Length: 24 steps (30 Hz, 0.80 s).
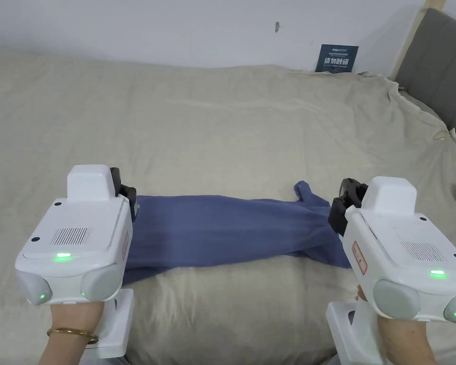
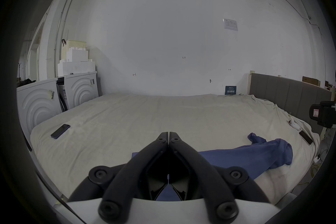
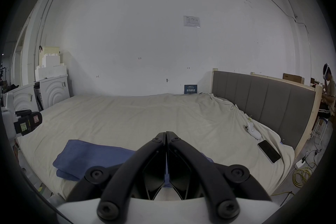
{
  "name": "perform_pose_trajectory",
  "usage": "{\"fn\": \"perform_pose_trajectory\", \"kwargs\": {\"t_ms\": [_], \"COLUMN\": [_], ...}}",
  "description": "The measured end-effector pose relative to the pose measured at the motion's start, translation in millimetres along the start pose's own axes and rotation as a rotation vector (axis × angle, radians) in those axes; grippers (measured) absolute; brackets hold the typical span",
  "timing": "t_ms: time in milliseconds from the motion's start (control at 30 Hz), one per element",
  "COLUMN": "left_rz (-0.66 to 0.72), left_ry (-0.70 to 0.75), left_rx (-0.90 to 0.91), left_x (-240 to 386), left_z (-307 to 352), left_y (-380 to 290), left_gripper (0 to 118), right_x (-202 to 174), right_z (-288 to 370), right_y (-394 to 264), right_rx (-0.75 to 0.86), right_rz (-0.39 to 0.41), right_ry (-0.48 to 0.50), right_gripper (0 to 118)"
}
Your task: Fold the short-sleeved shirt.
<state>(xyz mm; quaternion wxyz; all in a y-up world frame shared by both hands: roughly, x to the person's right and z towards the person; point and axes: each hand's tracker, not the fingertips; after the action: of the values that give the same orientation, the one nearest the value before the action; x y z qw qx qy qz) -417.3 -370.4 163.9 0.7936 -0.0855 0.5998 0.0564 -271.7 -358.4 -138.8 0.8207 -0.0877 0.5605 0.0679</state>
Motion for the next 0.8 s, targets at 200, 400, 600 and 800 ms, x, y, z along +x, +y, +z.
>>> {"fn": "perform_pose_trajectory", "kwargs": {"t_ms": [200,400,600,800], "left_rz": [0.007,0.015,0.006,0.012], "left_ry": [-0.003,-0.003,0.0,0.0], "left_rx": [-0.001,-0.005,-0.004,-0.007], "left_x": [2.2,2.7,5.1,6.0], "left_z": [-1.2,-3.9,-8.0,-14.0], "left_y": [1.0,1.8,2.7,4.6], "left_gripper": [0,0,0,0], "right_x": [1.3,10.7,27.8,43.5], "right_z": [-3.6,-22.1,-60.2,-114.7], "right_y": [2.7,13.0,44.5,66.9], "right_rx": [-0.004,-0.066,-0.172,-0.349], "right_rz": [-0.003,0.0,-0.013,0.041], "right_ry": [-0.002,-0.014,-0.005,-0.031], "right_gripper": [0,0,56,111]}}
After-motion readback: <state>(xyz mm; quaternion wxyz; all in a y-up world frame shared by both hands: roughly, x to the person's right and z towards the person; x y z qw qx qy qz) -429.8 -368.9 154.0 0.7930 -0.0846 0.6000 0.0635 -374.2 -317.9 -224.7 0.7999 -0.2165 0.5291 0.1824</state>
